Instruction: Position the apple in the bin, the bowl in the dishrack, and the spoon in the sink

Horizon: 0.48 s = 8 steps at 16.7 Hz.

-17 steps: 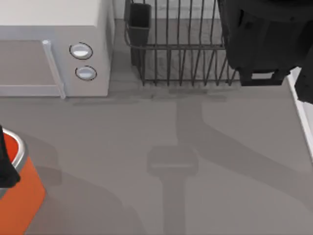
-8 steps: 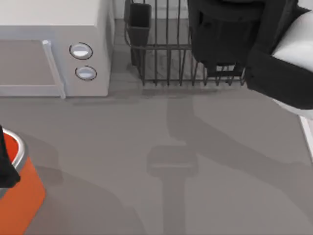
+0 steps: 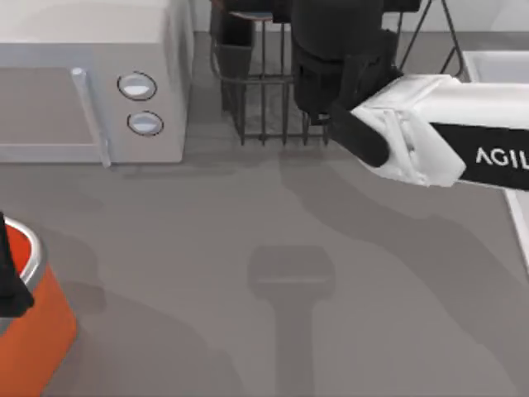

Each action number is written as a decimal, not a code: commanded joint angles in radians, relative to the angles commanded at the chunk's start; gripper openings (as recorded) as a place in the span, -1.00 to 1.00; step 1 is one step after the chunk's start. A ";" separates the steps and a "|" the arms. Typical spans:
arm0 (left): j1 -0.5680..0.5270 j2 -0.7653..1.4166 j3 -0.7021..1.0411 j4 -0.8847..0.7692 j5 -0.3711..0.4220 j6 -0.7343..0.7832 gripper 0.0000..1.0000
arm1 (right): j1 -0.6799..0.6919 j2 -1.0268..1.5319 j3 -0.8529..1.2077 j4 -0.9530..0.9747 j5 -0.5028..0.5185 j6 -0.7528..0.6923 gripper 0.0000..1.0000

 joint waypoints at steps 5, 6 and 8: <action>0.000 0.000 0.000 0.000 0.000 0.000 1.00 | -0.079 0.090 -0.023 0.107 -0.075 0.000 -1.00; 0.000 0.000 0.000 0.000 0.000 0.000 1.00 | -0.079 0.090 -0.023 0.107 -0.075 0.000 -1.00; 0.000 0.000 0.000 0.000 0.000 0.000 1.00 | -0.079 0.090 -0.023 0.107 -0.075 0.000 -1.00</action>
